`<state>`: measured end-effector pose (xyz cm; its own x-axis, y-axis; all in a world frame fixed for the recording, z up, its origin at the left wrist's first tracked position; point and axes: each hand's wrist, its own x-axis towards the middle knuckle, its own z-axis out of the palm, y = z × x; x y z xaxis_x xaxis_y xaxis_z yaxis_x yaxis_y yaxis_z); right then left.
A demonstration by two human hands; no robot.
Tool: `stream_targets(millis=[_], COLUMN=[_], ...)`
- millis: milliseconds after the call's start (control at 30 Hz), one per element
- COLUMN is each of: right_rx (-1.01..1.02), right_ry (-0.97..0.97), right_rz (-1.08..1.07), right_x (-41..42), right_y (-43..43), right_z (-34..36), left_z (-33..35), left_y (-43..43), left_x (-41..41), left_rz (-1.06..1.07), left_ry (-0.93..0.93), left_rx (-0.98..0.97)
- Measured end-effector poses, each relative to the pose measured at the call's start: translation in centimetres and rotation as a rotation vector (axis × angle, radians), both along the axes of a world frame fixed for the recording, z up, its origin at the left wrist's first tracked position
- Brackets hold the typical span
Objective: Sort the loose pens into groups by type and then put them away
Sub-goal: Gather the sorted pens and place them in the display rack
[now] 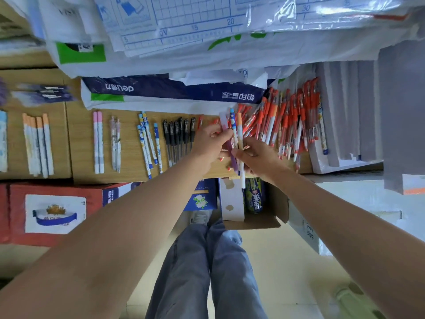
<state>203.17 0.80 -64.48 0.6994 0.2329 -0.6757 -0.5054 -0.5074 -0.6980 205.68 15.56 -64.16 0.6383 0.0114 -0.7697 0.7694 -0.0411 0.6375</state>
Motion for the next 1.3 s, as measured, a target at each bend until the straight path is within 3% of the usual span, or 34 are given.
stream_targets(millis=[133, 367, 533, 667, 900, 967, 1133, 1300], right_rx=[0.060, 0.038, -0.015, 0.050, 0.087, 0.109, 0.101, -0.015], right_ry=[0.048, -0.038, -0.080, -0.002, -0.032, -0.046, -0.114, -0.189], right_rz=[0.034, 0.211, 0.161, 0.056, -0.070, -0.091, -0.093, -0.014], right_x=[0.2, 0.7, 0.3, 0.2, 0.5, 1.3, 5.0, 9.7], right_y=[3.1, 10.7, 18.0, 25.8, 40.2, 44.1, 52.3, 58.5], right_z=[0.8, 3.6, 4.0, 4.2, 2.0, 1.8, 1.6, -0.3], left_z=[1.1, 2.4, 2.7, 2.6, 1.3, 0.5, -1.1, -1.9], left_y=[3.9, 12.7, 21.2, 29.2, 44.3, 48.6, 58.3, 64.9], left_x=[-0.7, -2.4, -3.5, -4.0, -4.1, -3.7, -2.6, -0.8], left_rz=[0.075, 0.269, 0.456, 0.548, 0.488, 0.412, 0.146, -0.144], left_ry=[-0.081, -0.091, -0.107, -0.101, -0.107, -0.115, -0.267, -0.472], left_rx=[0.065, 0.014, 0.029, -0.013, -0.025, 0.090, 0.631, 0.925])
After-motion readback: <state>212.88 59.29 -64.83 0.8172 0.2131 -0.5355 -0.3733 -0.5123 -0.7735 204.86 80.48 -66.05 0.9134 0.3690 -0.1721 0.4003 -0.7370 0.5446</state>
